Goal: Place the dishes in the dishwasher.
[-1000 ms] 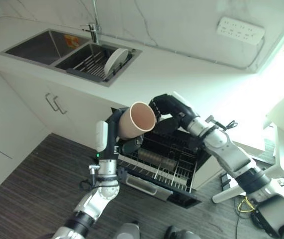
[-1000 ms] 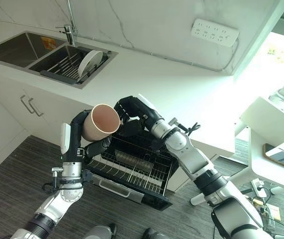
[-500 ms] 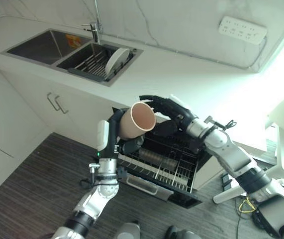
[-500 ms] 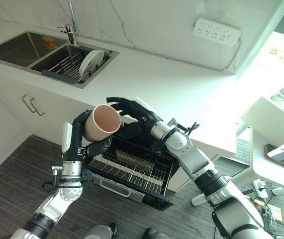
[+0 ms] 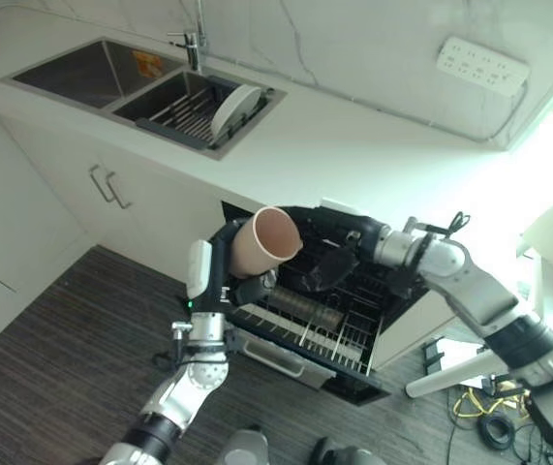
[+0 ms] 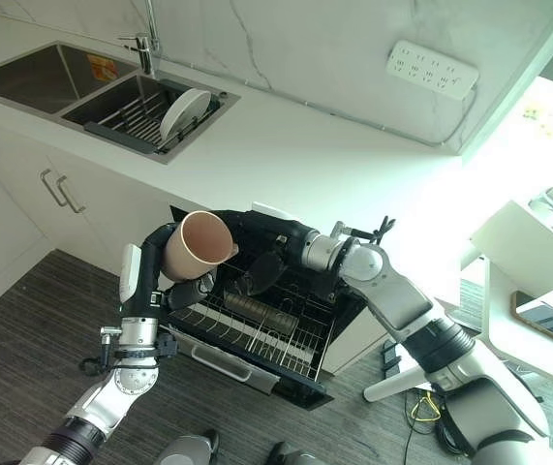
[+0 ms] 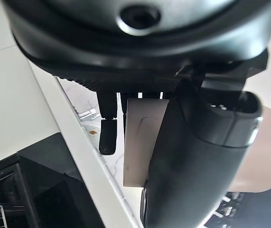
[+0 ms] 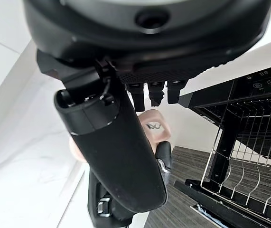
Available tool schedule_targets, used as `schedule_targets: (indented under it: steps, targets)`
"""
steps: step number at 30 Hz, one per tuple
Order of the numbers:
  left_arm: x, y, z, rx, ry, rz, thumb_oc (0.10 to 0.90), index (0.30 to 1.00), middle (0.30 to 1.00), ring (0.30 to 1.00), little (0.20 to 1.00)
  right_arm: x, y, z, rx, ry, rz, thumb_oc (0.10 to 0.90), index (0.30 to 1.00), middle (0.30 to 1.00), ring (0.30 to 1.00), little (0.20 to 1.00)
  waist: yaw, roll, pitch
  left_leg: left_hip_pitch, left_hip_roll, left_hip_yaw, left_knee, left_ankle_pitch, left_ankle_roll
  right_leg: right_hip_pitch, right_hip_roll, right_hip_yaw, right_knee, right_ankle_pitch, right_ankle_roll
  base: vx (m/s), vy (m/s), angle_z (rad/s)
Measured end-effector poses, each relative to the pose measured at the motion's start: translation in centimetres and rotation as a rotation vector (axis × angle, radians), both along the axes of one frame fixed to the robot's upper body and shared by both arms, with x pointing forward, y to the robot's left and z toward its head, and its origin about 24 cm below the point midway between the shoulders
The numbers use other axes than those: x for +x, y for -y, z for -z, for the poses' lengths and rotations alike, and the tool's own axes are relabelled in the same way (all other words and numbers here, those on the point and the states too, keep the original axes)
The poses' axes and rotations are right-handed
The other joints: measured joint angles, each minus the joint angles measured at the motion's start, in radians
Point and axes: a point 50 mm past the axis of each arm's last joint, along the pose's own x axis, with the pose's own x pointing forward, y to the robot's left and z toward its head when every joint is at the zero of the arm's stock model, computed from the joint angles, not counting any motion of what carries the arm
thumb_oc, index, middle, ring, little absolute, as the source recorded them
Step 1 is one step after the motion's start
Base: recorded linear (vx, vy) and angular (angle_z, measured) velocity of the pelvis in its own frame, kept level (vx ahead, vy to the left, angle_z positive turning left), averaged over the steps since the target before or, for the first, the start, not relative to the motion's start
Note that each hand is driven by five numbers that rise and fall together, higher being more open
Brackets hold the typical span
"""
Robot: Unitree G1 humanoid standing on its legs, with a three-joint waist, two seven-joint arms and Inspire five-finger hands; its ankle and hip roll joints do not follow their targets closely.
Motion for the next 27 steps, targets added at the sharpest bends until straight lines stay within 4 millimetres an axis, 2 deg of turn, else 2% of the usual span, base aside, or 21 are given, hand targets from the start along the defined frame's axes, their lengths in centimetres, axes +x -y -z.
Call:
schedule_targets:
  steps: [5,8,9,11,18,27]
  targets:
    - [-0.2,0.0,0.3,0.004,-0.001,0.006,0.4,0.3,0.3,0.3,0.3,0.0,0.5,-0.7,0.061,0.004,0.023,0.8,0.9,0.9,0.9,0.9,-0.002,-0.001,0.0,0.0,0.0,0.0,0.0,0.0,0.0,0.0,0.0,0.0,0.001,0.0,0.0,0.0,0.0,0.0]
    - [0.1,-0.2,-0.1,-0.013,0.008,-0.008,0.4,0.3,0.3,0.3,0.3,0.2,-0.8,-0.8,0.165,0.035,0.051,0.8,0.9,0.9,0.9,0.9,-0.015,-0.001,0.0,0.001,0.0,0.001,0.0,0.0,0.0,0.0,-0.001,0.001,0.001,0.0,0.0,0.02,0.047,0.0]
    - [0.6,-0.4,-0.5,-0.008,0.018,-0.027,0.4,0.3,0.3,0.3,0.3,0.0,-2.1,-0.7,0.22,0.029,0.031,0.8,0.9,0.9,0.9,0.9,-0.03,0.001,0.001,0.002,-0.001,0.002,0.0,0.0,0.001,0.0,-0.002,0.003,0.002,0.0,0.0,0.01,0.049,-0.02]
    - [1.1,-0.3,-1.2,-0.013,0.039,-0.039,0.4,0.3,0.3,0.3,0.3,-0.3,-3.2,-0.9,0.281,0.04,0.013,0.8,0.9,0.9,0.9,0.9,-0.043,0.005,0.003,0.002,-0.002,0.003,0.0,0.001,0.002,0.0,-0.002,0.003,0.003,0.0,0.0,0.0,0.016,-0.01]
    - [1.2,-0.1,-1.0,0.001,0.019,-0.043,0.4,0.3,0.3,0.3,0.3,-0.4,-3.4,-1.1,0.311,0.066,0.015,0.8,0.9,0.9,0.9,0.9,-0.045,0.022,0.005,0.003,-0.001,0.002,0.0,0.002,0.001,0.0,-0.002,0.003,0.004,0.0,0.0,0.0,0.0,0.0]
    - [1.3,0.1,-1.3,0.013,0.0,-0.035,0.4,0.3,0.3,0.3,0.3,-0.4,-3.4,-1.2,0.293,0.093,0.027,0.8,0.9,0.9,0.9,0.9,-0.02,0.03,0.005,0.004,-0.001,0.0,0.0,0.003,0.0,0.002,-0.002,0.003,0.006,0.0,-0.001,0.0,0.0,0.0]
